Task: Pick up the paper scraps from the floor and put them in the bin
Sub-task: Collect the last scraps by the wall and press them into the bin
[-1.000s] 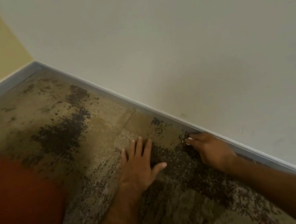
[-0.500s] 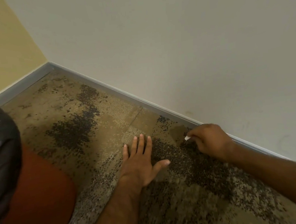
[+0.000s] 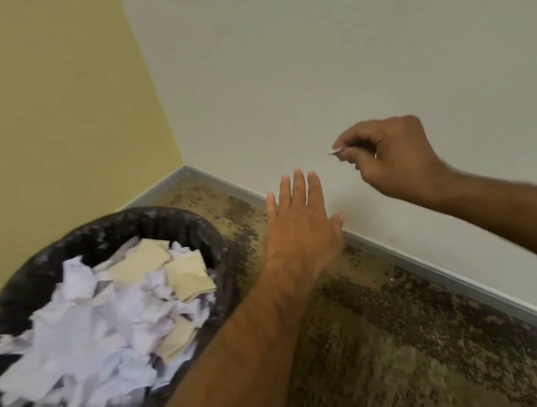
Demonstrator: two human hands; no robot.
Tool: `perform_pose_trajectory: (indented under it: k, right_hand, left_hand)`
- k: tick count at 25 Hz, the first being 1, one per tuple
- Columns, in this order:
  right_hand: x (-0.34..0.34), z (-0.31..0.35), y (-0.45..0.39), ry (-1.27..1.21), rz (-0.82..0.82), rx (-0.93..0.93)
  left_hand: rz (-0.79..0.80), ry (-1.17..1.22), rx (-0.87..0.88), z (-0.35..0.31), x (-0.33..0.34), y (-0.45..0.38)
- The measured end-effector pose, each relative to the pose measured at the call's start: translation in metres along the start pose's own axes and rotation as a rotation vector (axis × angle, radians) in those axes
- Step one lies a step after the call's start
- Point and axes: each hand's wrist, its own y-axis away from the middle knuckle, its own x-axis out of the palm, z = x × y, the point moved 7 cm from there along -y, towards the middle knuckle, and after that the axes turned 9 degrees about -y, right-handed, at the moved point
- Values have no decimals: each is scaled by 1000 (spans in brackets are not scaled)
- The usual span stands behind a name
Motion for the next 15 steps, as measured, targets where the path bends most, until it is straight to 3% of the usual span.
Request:
perform_pose_trajectory:
  k: [4, 7, 11, 15]
  right_hand:
    - [9, 112, -43, -206, -52, -113]
    - [58, 182, -45, -295, 40, -191]
    - [149, 224, -15, -126, 364, -292]
    - [207, 215, 15, 77, 664, -269]
  left_hand:
    - [-69, -83, -44, 70, -91, 27]
    - [-98, -109, -131, 148, -125, 63]
    - [-40, -58, -307, 251, -122, 123]
    - [16, -91, -525, 317, -98, 175]
